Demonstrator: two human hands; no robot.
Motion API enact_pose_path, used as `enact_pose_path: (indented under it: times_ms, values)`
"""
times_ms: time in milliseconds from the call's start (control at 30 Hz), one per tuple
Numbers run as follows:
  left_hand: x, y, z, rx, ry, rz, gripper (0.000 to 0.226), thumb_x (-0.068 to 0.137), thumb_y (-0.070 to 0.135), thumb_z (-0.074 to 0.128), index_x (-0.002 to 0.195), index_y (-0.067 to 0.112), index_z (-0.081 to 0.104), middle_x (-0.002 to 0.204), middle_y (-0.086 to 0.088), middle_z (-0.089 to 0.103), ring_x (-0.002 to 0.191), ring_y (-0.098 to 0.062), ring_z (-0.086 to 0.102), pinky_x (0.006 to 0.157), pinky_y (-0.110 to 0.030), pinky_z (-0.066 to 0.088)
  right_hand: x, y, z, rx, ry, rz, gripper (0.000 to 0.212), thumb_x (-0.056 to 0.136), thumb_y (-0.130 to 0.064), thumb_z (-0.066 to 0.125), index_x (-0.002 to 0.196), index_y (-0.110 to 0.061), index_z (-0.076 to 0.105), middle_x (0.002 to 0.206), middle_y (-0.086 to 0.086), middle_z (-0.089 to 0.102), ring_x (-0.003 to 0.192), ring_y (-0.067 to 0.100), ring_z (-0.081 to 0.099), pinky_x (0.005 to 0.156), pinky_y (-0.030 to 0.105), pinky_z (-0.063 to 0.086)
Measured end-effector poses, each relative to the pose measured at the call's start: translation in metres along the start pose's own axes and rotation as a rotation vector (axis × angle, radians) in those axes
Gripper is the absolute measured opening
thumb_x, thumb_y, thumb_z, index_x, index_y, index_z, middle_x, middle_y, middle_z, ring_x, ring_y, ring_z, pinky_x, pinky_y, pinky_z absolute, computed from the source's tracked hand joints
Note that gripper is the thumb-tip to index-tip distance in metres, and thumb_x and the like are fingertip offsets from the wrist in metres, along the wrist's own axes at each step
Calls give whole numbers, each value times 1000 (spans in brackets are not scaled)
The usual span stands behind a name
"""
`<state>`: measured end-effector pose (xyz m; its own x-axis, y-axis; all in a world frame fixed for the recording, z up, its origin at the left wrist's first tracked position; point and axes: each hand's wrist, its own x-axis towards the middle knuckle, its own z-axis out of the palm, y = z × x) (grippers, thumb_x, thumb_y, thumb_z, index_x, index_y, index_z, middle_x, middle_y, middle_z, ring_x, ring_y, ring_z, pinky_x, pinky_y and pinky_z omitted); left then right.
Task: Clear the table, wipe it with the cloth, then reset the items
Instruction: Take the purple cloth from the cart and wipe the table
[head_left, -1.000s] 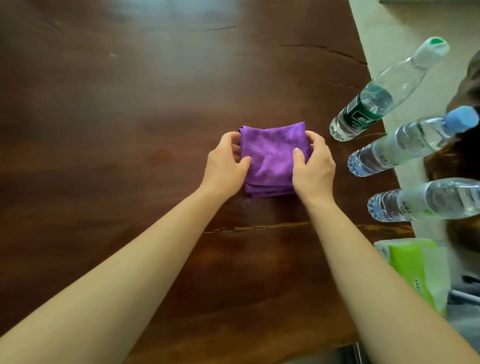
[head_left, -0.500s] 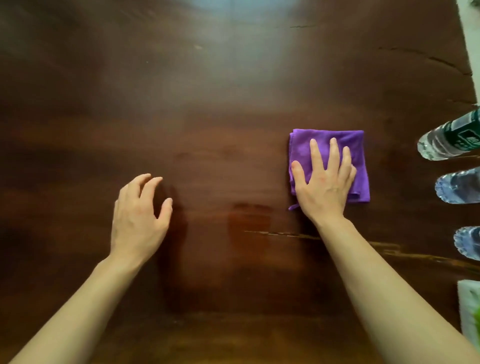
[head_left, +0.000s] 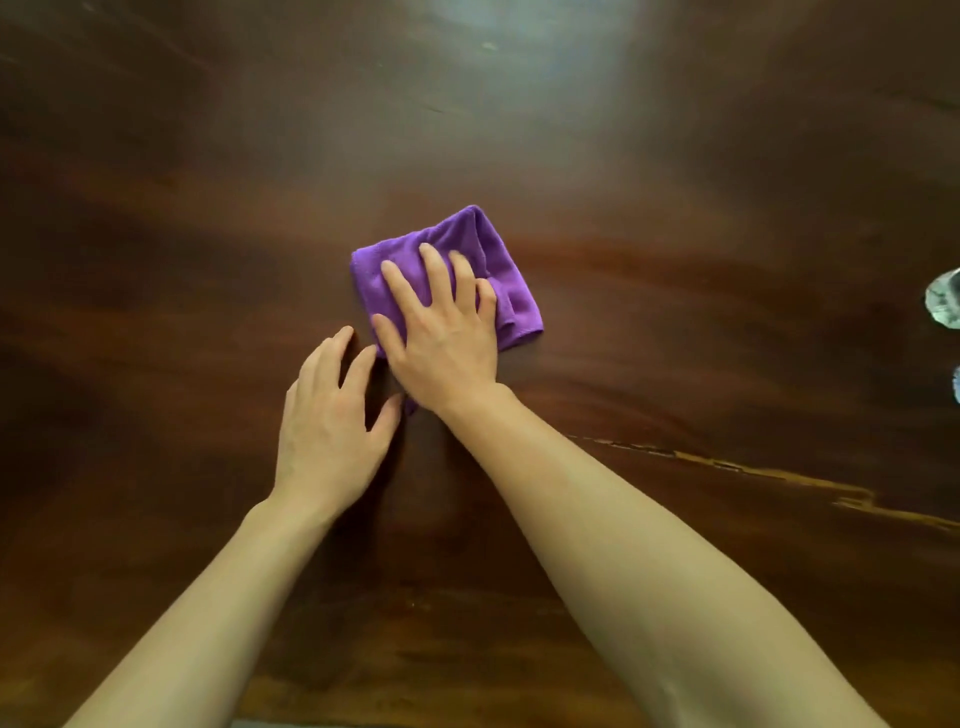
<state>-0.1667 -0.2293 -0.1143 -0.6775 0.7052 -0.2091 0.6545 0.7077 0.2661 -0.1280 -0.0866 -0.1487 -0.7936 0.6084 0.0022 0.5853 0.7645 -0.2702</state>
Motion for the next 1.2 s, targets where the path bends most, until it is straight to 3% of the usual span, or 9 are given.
enact_pose_path:
  times_ms: [267,567,700,867,1200]
  values:
    - [-1,-1,-2,12,-21,2,60,95,41,61,148,17,47,161,-9,33,150,-28,27,117,-49,31,-18,87,-17,-142,65,172,49,102,-50,34,148,-35,44,159,1,38,146,27,34,109,48,27]
    - [-2,1,-3,9,-25,14,60,97,41,58,150,16,45,163,-10,30,151,-28,24,118,-50,29,-82,244,-66,-127,173,674,53,100,-51,37,150,-33,40,161,6,31,147,33,28,114,53,24]
    - [-3,2,-2,-11,-24,15,59,98,39,58,150,15,44,164,-10,28,152,-28,22,119,-49,26,-99,271,-78,-58,234,854,54,99,-54,34,149,-34,40,161,7,28,147,35,24,116,59,19]
    - [-5,-1,0,-12,-28,18,61,99,39,56,153,15,40,166,-9,24,154,-28,18,121,-48,23,-73,241,-71,7,258,834,54,99,-50,35,149,-30,43,160,9,30,146,37,25,115,57,20]
    - [-4,-4,0,-56,-35,17,64,97,39,60,153,15,40,166,-5,24,154,-25,18,120,-46,24,-9,80,-25,-6,87,414,54,98,-49,40,151,-35,42,161,4,32,145,33,29,112,47,21]
